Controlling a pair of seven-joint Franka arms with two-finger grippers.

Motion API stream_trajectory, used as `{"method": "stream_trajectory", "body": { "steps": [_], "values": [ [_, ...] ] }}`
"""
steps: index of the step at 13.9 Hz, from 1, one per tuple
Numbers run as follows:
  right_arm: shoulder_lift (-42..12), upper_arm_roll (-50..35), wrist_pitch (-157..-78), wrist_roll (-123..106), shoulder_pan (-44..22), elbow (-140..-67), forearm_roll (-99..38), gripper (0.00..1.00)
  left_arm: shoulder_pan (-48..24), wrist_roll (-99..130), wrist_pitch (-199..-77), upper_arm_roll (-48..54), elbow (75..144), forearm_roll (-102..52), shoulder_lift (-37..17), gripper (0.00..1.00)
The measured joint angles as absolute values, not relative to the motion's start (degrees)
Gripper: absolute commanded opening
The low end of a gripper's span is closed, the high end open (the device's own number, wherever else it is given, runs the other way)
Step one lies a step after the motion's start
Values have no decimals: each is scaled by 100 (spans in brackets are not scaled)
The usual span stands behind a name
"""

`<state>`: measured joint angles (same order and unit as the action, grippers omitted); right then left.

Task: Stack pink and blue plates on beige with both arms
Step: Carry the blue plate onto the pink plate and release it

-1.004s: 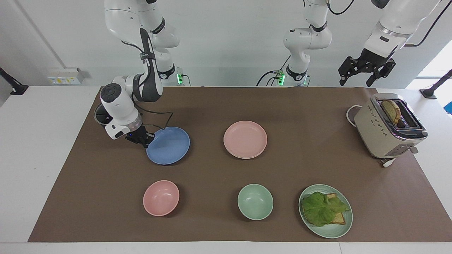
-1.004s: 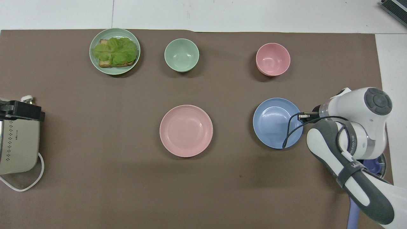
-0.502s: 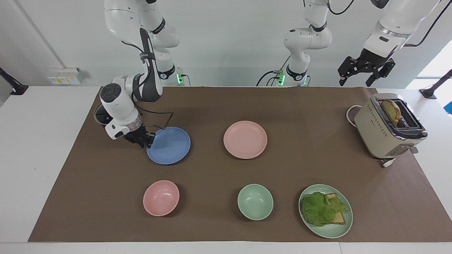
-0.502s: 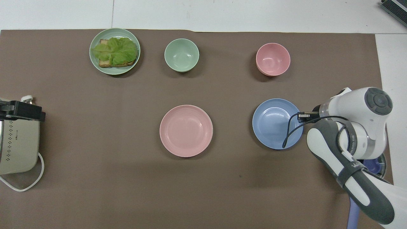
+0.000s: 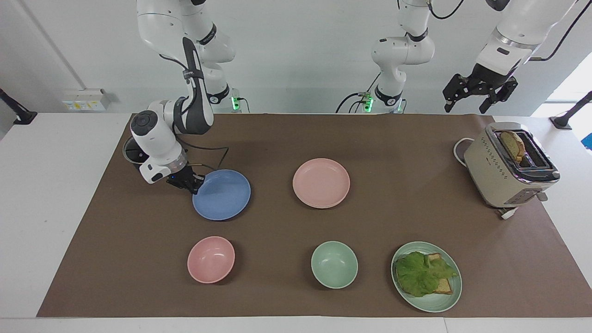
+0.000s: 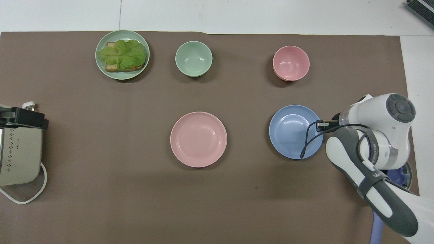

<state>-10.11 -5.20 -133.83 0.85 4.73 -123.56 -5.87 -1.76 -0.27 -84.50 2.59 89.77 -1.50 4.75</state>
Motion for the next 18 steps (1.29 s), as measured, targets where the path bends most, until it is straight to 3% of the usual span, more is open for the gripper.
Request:
{"method": "stream_trajectory", "body": {
  "steps": [8,13,18],
  "values": [
    [-187,-1201,-12980,59,393,-12304,-1756,0,-176,-27,-8449,259,8976,-150,476,100],
    [-377,-1261,-13638,1516,-709,-12292,-1829,0,-176,-27,-8448,259,8977,-150,477,100],
    [-1063,-1279,-14318,2554,-1605,-12180,-1832,0,-176,-28,-8448,259,8976,-150,477,100]
  ]
}}
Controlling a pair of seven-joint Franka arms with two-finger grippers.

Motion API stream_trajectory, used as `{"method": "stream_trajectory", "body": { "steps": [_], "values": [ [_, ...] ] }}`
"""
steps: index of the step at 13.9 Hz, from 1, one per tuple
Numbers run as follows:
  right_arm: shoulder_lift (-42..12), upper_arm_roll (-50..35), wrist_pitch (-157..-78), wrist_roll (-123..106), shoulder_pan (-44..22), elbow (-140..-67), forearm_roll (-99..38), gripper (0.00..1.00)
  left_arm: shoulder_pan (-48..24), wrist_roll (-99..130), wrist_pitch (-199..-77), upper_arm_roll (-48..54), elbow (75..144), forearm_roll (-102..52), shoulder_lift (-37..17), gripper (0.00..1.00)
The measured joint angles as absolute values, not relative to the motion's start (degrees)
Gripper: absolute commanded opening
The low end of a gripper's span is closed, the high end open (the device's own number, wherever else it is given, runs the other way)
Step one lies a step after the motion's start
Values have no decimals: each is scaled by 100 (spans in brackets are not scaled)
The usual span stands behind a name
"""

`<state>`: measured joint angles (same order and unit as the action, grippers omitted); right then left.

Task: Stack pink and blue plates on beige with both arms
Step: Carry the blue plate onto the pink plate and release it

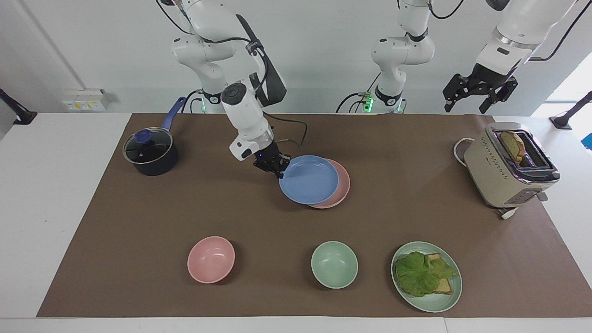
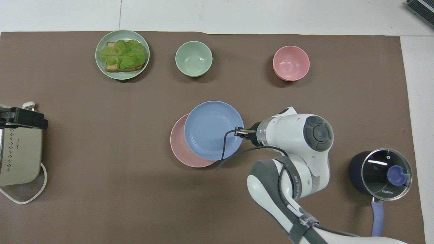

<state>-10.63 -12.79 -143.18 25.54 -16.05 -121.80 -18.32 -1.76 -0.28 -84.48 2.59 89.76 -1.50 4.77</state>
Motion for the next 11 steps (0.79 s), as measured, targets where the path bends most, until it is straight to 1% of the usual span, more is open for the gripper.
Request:
{"method": "stream_trajectory", "body": {
  "steps": [2,5,6,7,9,10,11],
  "values": [
    [-1229,-1278,-14330,2758,-1775,-12132,-1835,0,-176,-27,-8447,259,8976,-150,477,100],
    [-1290,-1280,-14330,3033,-1909,-12129,-1835,0,-176,-27,-8447,259,8976,-150,477,100],
    [-1315,-1280,-14330,3041,-1925,-12128,-1835,4,-176,-28,-8447,259,8976,-150,477,100],
    [-1341,-1278,-14330,3041,-1926,-12124,-1835,24,-176,-28,-8447,259,8976,-150,477,100],
    [-1360,-1266,-14330,3041,-1925,-12112,-1836,76,-176,-28,-8447,259,8976,-150,477,100],
    [-1360,-1265,-14330,3041,-1925,-12100,-1836,83,-176,-28,-8447,259,8976,-150,477,100],
    [-1360,-1265,-14330,3041,-1925,-12083,-1836,100,-176,-27,-8447,259,8976,-150,477,100]
  ]
}}
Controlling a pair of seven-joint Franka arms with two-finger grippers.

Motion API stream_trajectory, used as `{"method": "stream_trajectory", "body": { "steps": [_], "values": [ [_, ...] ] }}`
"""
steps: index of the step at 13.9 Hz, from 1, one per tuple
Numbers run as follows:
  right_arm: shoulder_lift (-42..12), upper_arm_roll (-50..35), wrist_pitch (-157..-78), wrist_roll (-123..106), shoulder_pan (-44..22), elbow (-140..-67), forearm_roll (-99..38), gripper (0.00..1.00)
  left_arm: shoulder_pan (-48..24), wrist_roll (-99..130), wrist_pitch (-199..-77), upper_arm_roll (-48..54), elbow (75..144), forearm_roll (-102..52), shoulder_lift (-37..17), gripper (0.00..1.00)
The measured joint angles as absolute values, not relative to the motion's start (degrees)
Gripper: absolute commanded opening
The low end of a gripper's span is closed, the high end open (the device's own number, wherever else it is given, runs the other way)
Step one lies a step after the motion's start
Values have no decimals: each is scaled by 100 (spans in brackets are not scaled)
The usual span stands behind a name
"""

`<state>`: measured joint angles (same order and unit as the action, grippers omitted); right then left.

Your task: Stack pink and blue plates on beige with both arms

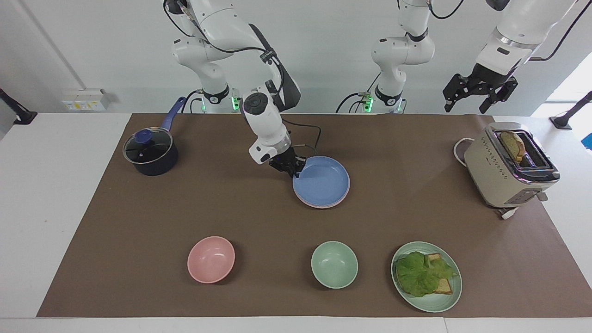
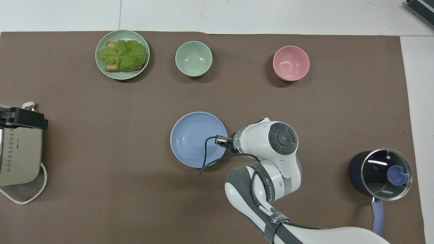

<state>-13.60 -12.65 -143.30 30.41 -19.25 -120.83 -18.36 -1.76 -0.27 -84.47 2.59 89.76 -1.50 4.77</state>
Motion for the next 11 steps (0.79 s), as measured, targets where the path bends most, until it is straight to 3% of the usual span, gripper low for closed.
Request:
{"method": "stream_trajectory", "body": {
  "steps": [5,11],
  "values": [
    [-1143,-1180,-14254,3041,-1763,-11888,-1830,100,-176,-27,-8446,259,8976,-150,477,100],
    [64,-1116,-12620,3000,-592,-11648,-282,100,-176,-28,-8445,259,8976,-150,477,100]
  ]
}}
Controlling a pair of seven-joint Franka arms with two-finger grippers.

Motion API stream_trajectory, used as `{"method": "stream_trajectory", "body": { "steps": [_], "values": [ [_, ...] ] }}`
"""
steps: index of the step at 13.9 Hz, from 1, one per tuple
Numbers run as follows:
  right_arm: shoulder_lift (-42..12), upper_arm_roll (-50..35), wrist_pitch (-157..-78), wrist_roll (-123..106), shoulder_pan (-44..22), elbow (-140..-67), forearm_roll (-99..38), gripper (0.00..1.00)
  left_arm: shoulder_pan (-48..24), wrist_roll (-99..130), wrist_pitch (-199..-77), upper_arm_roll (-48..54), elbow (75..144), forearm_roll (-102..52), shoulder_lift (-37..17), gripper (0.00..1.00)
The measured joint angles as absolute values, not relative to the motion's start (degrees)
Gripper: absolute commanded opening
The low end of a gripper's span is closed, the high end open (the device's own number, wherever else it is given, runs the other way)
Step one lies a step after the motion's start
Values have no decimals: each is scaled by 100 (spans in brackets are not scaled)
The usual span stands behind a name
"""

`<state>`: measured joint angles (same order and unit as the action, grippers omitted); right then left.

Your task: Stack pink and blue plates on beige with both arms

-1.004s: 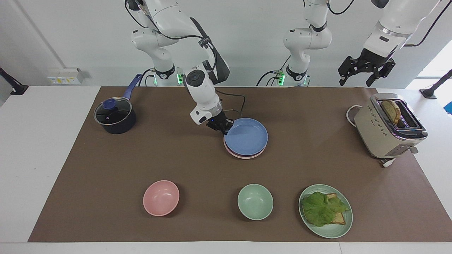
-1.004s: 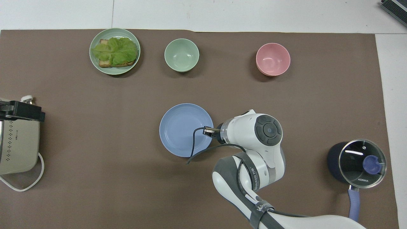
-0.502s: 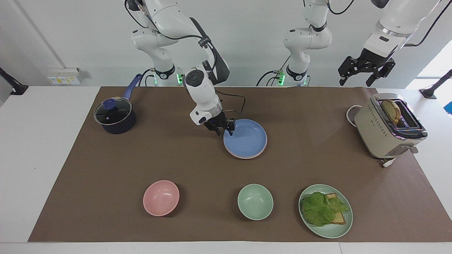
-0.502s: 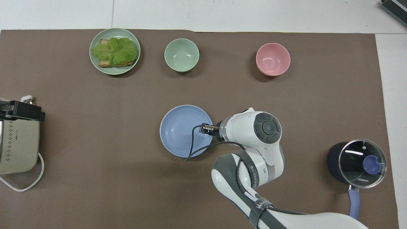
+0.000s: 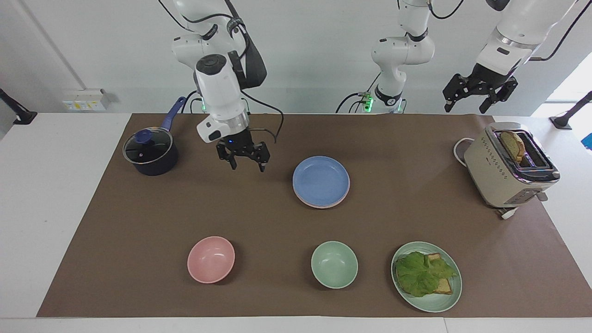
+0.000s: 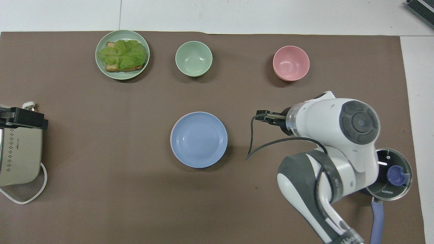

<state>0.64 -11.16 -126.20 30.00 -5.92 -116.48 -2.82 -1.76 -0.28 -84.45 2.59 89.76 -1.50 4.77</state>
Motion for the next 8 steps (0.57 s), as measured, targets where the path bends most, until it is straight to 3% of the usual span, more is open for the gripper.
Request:
{"method": "stream_trajectory", "body": {
  "steps": [5,8],
  "values": [
    [472,-1083,-10363,2071,345,-10314,-219,100,-176,-28,-8445,259,8976,-150,477,100],
    [484,-1064,-9656,1965,504,-9781,-168,100,-176,-28,-8445,259,8976,-150,477,100]
  ]
}}
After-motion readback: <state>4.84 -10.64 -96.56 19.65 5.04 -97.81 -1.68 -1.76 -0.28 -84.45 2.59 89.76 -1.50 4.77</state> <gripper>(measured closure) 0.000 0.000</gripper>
